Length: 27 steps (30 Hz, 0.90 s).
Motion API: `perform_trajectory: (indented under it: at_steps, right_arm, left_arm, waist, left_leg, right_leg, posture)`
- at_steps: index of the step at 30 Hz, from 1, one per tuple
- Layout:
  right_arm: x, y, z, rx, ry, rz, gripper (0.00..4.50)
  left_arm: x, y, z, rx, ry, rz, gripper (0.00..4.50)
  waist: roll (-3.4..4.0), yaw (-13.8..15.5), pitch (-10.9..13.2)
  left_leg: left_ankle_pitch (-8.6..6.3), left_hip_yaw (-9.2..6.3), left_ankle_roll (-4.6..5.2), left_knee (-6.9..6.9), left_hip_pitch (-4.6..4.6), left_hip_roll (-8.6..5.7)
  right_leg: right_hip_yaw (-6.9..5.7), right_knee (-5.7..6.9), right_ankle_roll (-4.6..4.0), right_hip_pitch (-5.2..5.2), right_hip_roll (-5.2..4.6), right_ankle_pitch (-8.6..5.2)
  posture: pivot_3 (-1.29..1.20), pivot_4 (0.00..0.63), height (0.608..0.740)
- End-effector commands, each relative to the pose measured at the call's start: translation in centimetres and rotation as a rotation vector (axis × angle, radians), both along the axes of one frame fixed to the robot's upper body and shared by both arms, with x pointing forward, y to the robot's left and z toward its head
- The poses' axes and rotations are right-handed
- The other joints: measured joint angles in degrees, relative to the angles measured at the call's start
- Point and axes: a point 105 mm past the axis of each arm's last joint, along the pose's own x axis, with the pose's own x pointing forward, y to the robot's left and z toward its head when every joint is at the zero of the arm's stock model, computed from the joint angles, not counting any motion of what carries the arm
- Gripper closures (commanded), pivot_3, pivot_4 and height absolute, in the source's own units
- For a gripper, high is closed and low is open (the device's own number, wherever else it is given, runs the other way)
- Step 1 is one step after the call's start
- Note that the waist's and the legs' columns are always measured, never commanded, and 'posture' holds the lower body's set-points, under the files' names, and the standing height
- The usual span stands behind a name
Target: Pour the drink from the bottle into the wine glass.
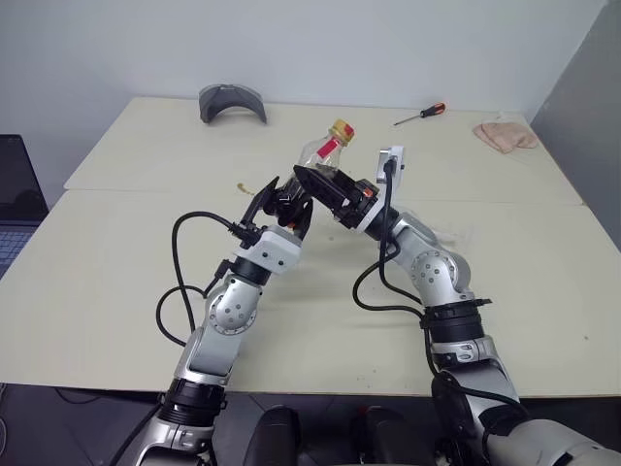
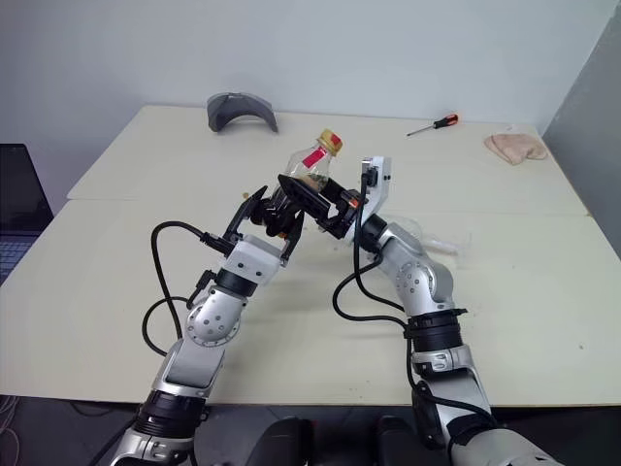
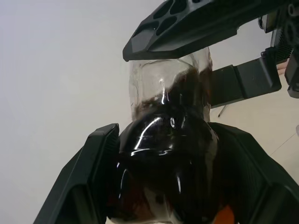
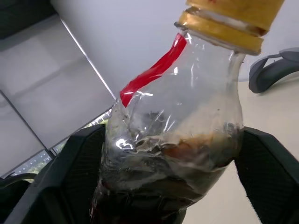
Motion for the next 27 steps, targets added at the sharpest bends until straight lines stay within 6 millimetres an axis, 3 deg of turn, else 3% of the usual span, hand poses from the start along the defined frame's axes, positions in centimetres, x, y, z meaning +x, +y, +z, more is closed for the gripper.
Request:
perform_trajectory:
  at_steps: [1, 10, 15, 23, 27]
  right_arm:
    - [-0.2, 0.0, 1.9, 0.039, -0.050, 0.015, 1.24]
    - [-0.6, 0.1, 2.1, 0.048, -0.059, 0.011, 1.66]
    - [-0.8, 0.1, 2.2, 0.047, -0.072, 0.003, 1.87]
    - [-0.8, -0.1, 2.4, -0.046, -0.193, -0.087, 1.99]
    - [-0.8, -0.2, 2.6, -0.143, -0.335, -0.178, 1.99]
  left_arm:
    - [-1.2, -0.9, 1.9, -0.015, -0.073, -0.050, 1.66]
    - [-1.2, -0.9, 1.0, -0.048, 0.011, -0.082, 1.66]
    - [-1.7, -0.7, 0.9, -0.100, 0.054, -0.115, 0.02]
    - [-2.4, 1.0, 1.0, -0.125, 0.083, -0.035, 0.00]
    - [-2.6, 2.8, 0.3, -0.164, 0.137, 0.026, 0.00]
  waist:
    - [0.00, 0.0, 0.0]
    - [0.00, 0.0, 0.0]
    - [0.01, 0.0, 0.0]
    - [0.01, -0.1, 0.0]
    - [0.02, -0.1, 0.0]
  left_leg:
    - [0.00, 0.00, 0.00, 0.00, 0.00, 0.00]
    - [0.00, 0.01, 0.00, 0.00, 0.00, 0.00]
    - [0.00, 0.01, 0.00, -0.01, 0.00, -0.01]
    - [0.00, 0.00, 0.00, -0.02, 0.00, 0.00]
    - [0.00, 0.00, 0.00, -0.03, 0.00, 0.00]
  right_leg:
    - [0.00, 0.00, 0.00, 0.00, 0.00, 0.00]
    - [0.01, 0.00, 0.00, 0.00, 0.00, 0.00]
    - [0.01, -0.02, 0.00, 0.00, -0.01, 0.00]
    - [0.01, -0.02, 0.00, 0.00, 0.00, 0.00]
    - [0.01, -0.03, 0.01, -0.01, 0.00, -0.01]
  posture:
    - [0.00, 0.150, 0.740]
    - [0.00, 0.150, 0.740]
    - [0.00, 0.150, 0.740]
    - [0.00, 0.150, 0.740]
    - [0.00, 0.150, 0.740]
